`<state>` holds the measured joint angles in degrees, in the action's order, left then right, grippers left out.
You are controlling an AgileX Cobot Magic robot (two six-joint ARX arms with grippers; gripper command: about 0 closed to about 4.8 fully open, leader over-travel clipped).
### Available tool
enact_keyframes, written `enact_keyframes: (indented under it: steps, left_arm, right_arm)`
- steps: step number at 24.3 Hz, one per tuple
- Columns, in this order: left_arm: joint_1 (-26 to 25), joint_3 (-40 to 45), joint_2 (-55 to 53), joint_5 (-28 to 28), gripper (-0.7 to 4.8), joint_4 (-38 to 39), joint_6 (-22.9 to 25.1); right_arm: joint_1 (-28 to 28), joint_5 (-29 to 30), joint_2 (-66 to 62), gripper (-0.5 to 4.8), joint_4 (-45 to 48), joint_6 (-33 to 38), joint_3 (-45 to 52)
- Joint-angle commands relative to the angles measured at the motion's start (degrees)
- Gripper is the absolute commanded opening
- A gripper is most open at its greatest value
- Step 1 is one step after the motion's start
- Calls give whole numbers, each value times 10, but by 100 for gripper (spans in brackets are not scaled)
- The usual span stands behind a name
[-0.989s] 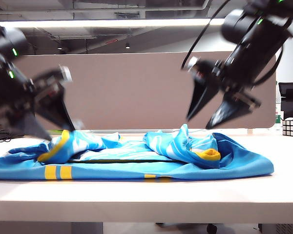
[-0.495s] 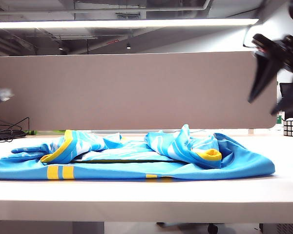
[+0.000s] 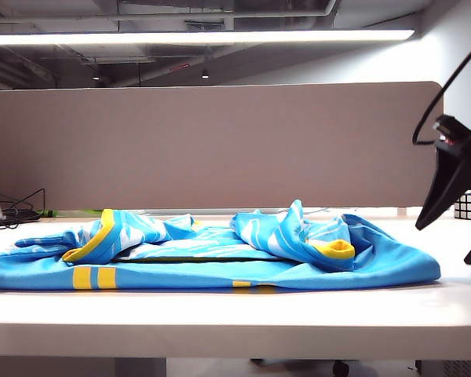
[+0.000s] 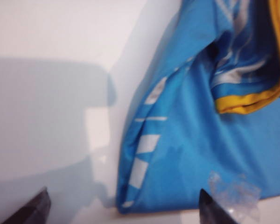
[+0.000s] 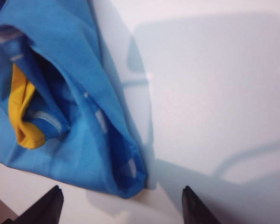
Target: Fold the bottom side of the soccer jersey horizontally towards the center, about one-third of the way, then fold the sleeve back towards the center, creating a straight line along the edge of the the soccer jersey, and finally fold the bottom of the soccer jersey up towards the top, creating a neat rectangle.
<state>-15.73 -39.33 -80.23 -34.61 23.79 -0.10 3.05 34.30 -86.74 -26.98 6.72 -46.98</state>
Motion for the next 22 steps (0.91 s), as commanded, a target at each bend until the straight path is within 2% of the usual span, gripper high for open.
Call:
enact_keyframes:
  steps: [1,8,14,16,18,20,22]
  left_arm:
    - [-1,5,-11,12,404,-21,-4]
    - [21,6,-64,-10,403,-46,-10]
    - [70,6,-102,-10,392,-49,-10]
    - [87,6,-111,-10,326,-52,-10]
    - [103,6,-117,-10,203,-53,-10]
    - [116,6,-120,-10,120,-60,-10]
    - [121,6,-120,-15,38,-72,-10]
  right_arm:
    - [-1,6,-11,347,36,20,11]
    - [-24,20,-67,346,51,28,13]
    - [-44,19,-85,346,54,28,14]
    - [-49,19,-84,339,58,30,14]
    - [-50,20,-84,303,61,35,14]
    - [-51,23,-84,263,61,36,14]
    - [-55,45,-84,79,69,36,14]
